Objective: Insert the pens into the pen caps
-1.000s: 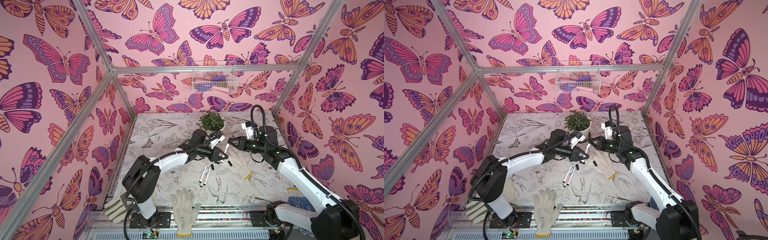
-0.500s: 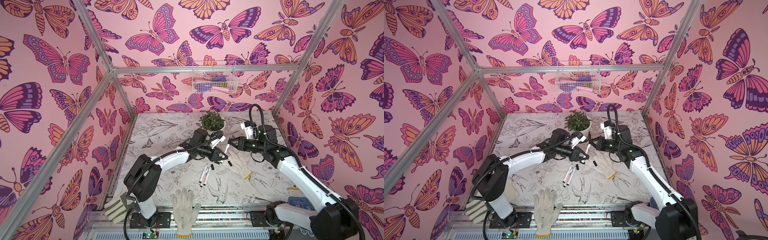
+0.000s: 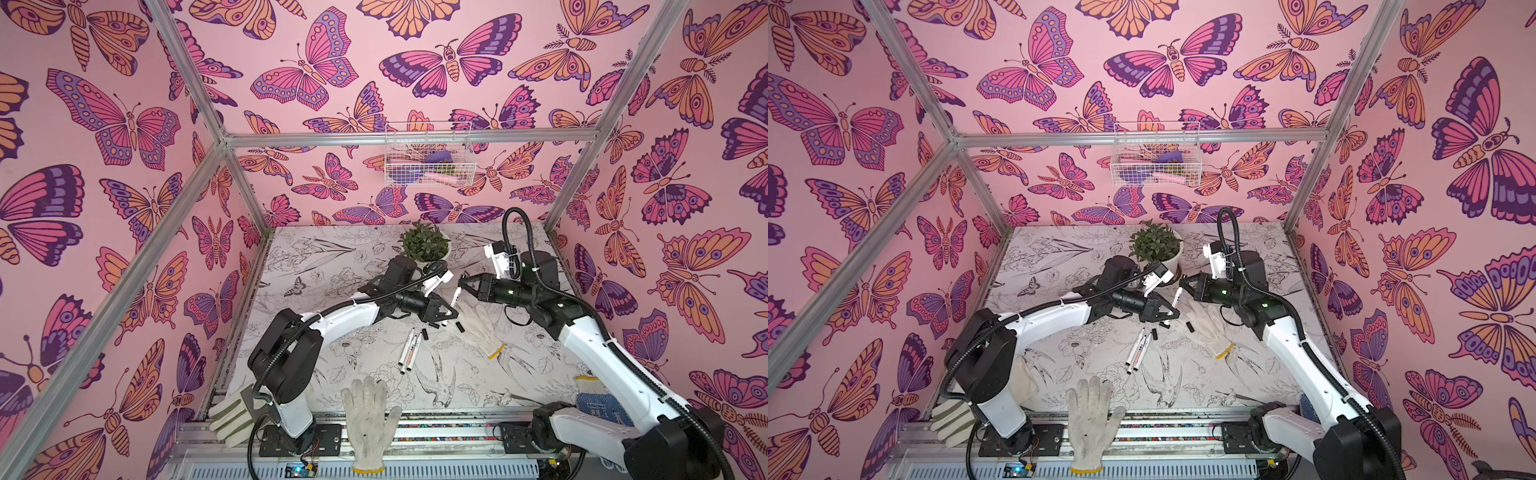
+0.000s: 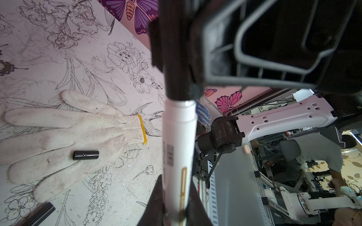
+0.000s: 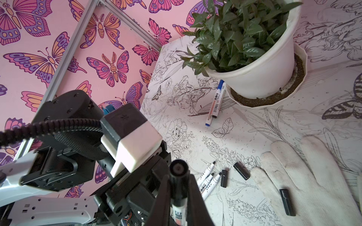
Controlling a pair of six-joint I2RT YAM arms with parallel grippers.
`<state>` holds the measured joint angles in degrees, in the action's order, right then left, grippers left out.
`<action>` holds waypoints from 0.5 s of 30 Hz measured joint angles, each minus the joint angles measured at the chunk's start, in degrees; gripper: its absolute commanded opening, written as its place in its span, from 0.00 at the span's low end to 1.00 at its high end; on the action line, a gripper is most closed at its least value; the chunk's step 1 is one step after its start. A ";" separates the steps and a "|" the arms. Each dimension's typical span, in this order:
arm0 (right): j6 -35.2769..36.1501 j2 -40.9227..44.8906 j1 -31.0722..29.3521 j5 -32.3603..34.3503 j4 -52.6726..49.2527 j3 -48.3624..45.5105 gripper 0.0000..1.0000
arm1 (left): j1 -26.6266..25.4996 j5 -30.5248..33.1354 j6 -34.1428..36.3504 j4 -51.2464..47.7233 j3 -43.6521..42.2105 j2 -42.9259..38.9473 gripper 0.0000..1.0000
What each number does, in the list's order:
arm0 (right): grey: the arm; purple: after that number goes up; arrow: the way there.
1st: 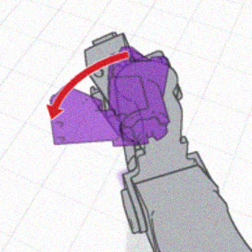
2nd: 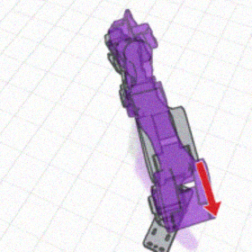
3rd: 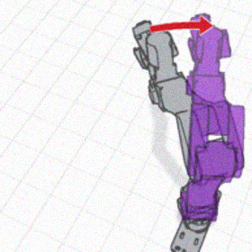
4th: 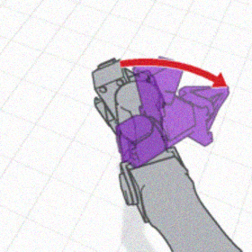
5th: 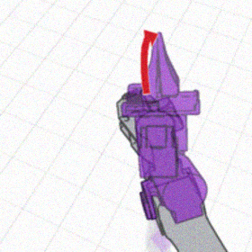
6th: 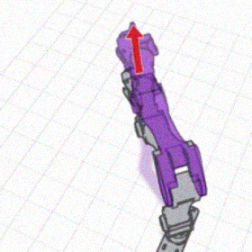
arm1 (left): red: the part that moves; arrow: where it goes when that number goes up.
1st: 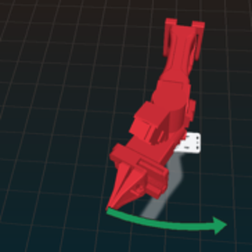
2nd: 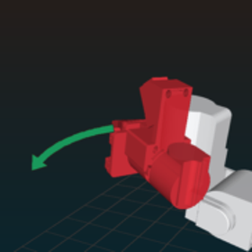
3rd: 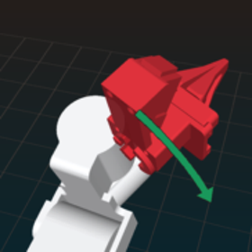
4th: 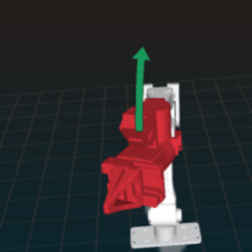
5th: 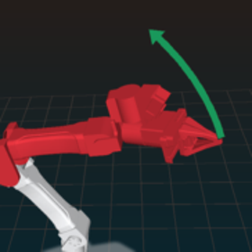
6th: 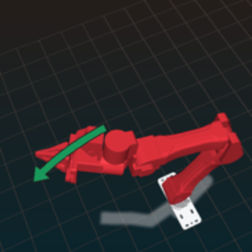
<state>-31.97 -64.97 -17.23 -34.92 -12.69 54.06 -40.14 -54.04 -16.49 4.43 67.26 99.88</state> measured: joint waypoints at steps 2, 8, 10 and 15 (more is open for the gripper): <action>0.09 0.04 0.00 0.02 0.00 -0.02 0.00 | 0.00 -0.02 0.00 0.00 0.00 0.02 0.00; 0.76 1.75 -0.09 1.25 -0.46 -0.35 0.00 | 0.00 -1.40 0.09 0.28 0.44 0.39 0.00; 0.96 2.56 -0.11 1.75 -0.48 -0.55 0.00 | -0.02 -1.95 0.35 0.35 0.48 0.39 0.00; 0.92 2.97 -0.15 1.88 0.42 -1.42 0.00 | -0.02 -2.12 0.63 0.17 0.52 0.44 0.00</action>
<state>-31.05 -62.00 -17.39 -33.04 -12.27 52.64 -40.16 -56.16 -15.86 4.60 67.79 100.31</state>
